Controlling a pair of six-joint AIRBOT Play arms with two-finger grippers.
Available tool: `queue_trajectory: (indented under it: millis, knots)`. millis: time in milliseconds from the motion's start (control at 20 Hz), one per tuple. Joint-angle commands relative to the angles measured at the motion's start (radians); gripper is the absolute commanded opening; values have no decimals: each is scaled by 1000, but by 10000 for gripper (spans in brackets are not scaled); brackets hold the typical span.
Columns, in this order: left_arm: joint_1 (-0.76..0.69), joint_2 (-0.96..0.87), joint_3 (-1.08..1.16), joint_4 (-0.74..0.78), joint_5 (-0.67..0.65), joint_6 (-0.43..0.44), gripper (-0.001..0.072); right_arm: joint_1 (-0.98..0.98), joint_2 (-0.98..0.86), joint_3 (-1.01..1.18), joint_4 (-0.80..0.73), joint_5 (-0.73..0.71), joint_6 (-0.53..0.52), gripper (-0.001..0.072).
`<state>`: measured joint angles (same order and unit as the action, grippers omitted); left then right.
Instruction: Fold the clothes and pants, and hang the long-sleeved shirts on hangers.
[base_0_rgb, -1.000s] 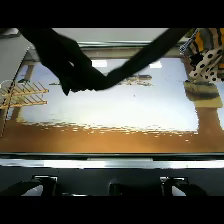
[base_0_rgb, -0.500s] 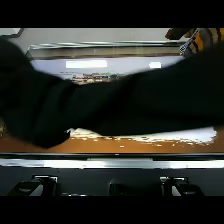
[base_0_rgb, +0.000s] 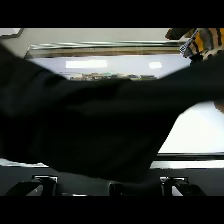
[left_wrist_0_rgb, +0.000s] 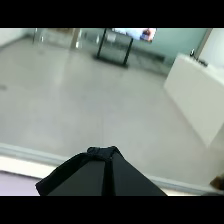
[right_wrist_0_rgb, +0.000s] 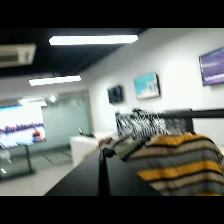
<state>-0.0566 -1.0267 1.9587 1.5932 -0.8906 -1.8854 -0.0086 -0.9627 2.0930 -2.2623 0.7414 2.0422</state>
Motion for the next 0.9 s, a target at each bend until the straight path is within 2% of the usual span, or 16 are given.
queue_trajectory:
  millis: [0, 50, 250, 350, 500, 600, 700, 750, 800, 850]
  knots:
    - [1, -256, 0, -71, 39, 1, 26, 0, -210, 1, -129, 65, 2, 38]
    - [1, -342, 0, -103, 39, 17, 25, -1, -286, -7, -143, 103, 2, 38]
    - [1, -675, 0, -282, 8, 172, 25, -82, -515, -137, -92, 179, 99, 39]
    - [1, -794, 0, -328, -23, 188, 26, -121, -617, -158, 67, 291, 95, 39]
    - [1, -917, 0, -406, -89, 188, 26, -121, -751, -158, 360, 435, -35, 40]
    - [1, -959, 0, -435, -134, 188, 26, -117, -816, -158, 586, 455, -143, 40]
    - [2, -961, 2, -435, -154, 188, 29, -113, -850, -158, 731, 470, -214, 47]
    - [8, -953, 12, -439, -168, 187, 79, -113, -852, -158, 786, 483, -256, 71]
    - [19, -941, 31, -443, -193, 186, 255, -115, -844, -158, 811, 505, -302, 136]
    - [32, -927, 52, -443, -226, 183, 440, -117, -830, -157, 813, 542, -355, 258]
